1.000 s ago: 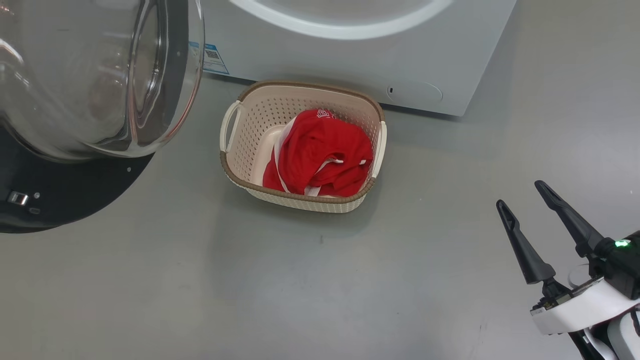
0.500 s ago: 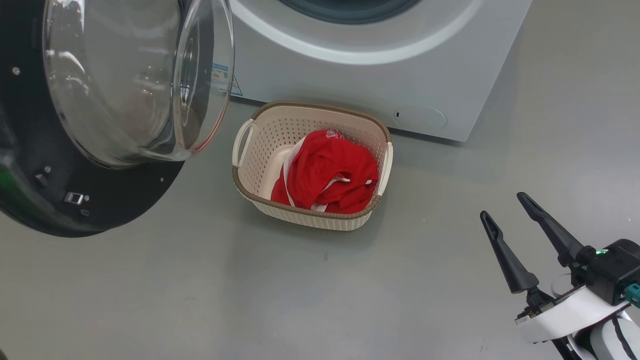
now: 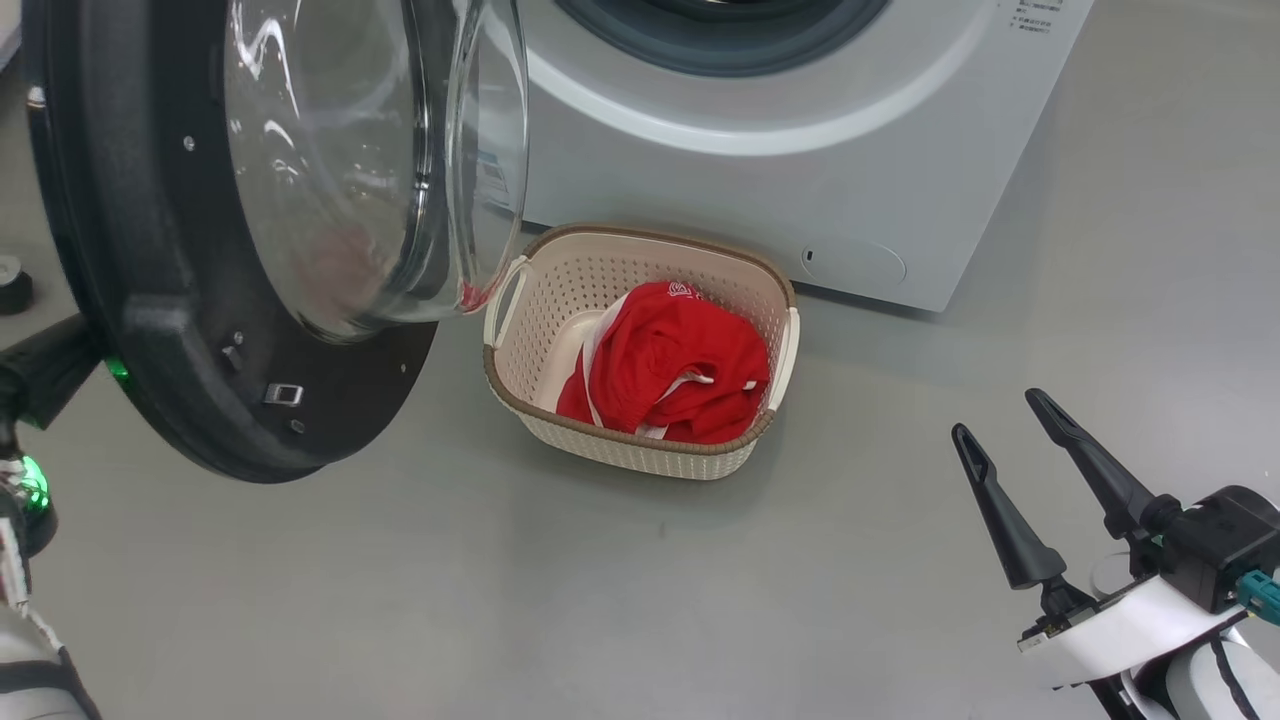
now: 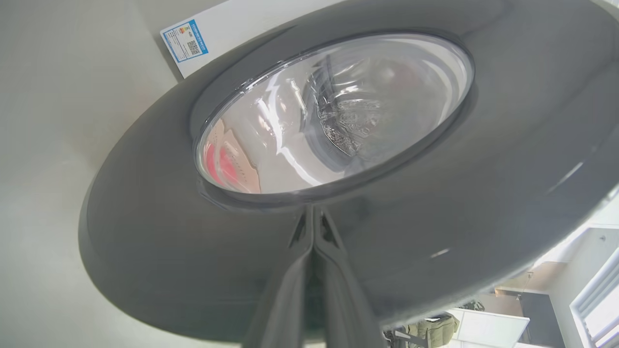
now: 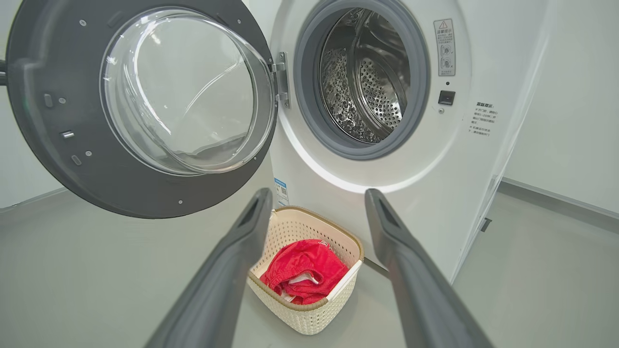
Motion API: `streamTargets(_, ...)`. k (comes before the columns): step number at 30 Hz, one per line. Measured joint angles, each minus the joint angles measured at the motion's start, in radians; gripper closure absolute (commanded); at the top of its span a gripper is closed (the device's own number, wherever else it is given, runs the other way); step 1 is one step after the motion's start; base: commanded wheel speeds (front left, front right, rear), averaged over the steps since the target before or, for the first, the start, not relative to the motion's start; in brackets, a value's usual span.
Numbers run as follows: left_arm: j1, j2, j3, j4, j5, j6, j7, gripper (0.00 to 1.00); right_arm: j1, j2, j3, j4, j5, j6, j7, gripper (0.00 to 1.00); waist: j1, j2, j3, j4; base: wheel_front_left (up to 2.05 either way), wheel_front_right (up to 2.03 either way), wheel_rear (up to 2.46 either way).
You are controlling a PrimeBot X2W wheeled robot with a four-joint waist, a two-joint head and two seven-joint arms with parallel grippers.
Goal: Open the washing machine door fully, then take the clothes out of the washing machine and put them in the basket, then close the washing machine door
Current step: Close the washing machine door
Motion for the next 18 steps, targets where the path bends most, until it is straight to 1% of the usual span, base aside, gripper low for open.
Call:
streamTargets(3,0.011,-0.014,-0.011,-0.026,-0.012,-0.008,0.031,1.00,0.000,0.004,0.007,0.001,0.000,0.000,0.000,0.00,0.0000,0.0000,-0.003,0.005,0.00,0.00,0.00)
streamTargets(8,0.040,-0.024,-0.027,-0.070,-0.016,-0.016,0.052,1.00,0.000,0.012,0.010,0.006,0.000,0.000,0.000,0.00,0.0000,0.0000,-0.006,0.007,0.00,0.00,0.00)
streamTargets(14,0.078,-0.038,-0.075,-0.121,-0.017,-0.034,0.091,1.00,-0.001,0.016,0.011,0.012,0.000,0.000,0.000,0.00,0.0000,0.0000,-0.010,0.009,0.00,0.00,0.00)
streamTargets(18,0.097,-0.052,-0.105,-0.151,-0.023,-0.035,0.108,1.00,-0.001,0.020,0.014,0.017,0.000,0.000,0.000,0.00,0.0000,0.0000,-0.013,0.009,0.00,0.00,0.00)
